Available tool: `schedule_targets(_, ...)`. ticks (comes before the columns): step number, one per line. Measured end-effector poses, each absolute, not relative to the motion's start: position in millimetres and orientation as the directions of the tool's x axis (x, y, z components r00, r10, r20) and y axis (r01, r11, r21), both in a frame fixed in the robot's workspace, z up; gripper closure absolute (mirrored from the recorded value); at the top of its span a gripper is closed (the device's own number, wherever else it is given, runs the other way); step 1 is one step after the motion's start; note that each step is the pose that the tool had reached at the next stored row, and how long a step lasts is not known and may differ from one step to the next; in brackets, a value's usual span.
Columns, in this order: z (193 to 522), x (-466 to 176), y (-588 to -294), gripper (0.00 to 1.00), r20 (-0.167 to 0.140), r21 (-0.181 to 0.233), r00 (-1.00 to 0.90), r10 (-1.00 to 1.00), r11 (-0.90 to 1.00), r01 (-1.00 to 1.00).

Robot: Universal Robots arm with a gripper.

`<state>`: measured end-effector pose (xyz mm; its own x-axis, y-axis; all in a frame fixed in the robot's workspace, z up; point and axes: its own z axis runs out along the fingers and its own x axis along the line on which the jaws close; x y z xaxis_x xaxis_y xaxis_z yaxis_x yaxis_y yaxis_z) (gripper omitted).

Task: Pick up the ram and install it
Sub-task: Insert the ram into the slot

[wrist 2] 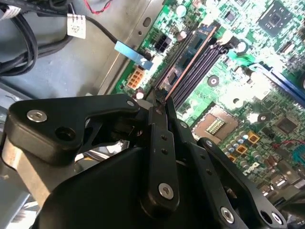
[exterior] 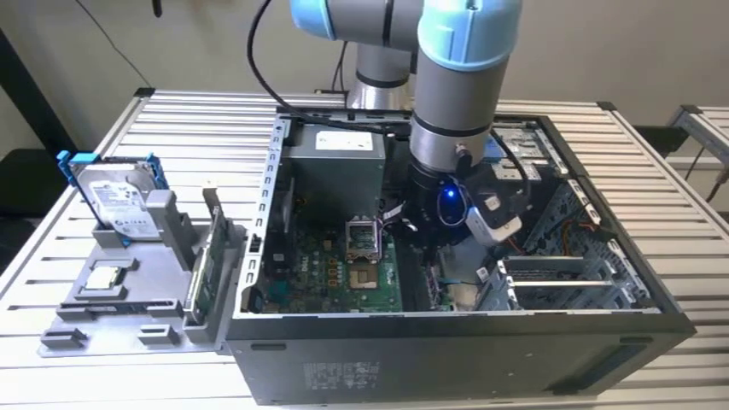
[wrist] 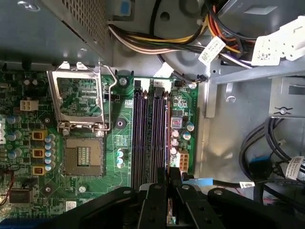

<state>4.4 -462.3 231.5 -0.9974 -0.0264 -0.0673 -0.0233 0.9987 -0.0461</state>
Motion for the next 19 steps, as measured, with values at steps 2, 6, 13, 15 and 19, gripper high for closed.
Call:
schedule_targets(2, 229.7, 4.4, -462.2, 0.85, -0.067, -0.046, -0.997, -0.027, 0.999, -0.024)
schedule_targets(6, 226.6, 4.4, -461.1, 0.85, -0.067, -0.046, -0.997, -0.026, 0.999, -0.023)
schedule_targets(13, 224.7, 5.3, -460.4, 0.85, -0.067, -0.046, -0.997, -0.026, 0.999, -0.023)
schedule_targets(15, 224.5, 5.5, -460.4, 0.85, -0.067, -0.046, -0.997, -0.023, 0.999, -0.020)
schedule_targets(19, 223.3, 5.9, -460.2, 0.85, -0.065, -0.046, -0.998, -0.005, 0.999, -0.002)
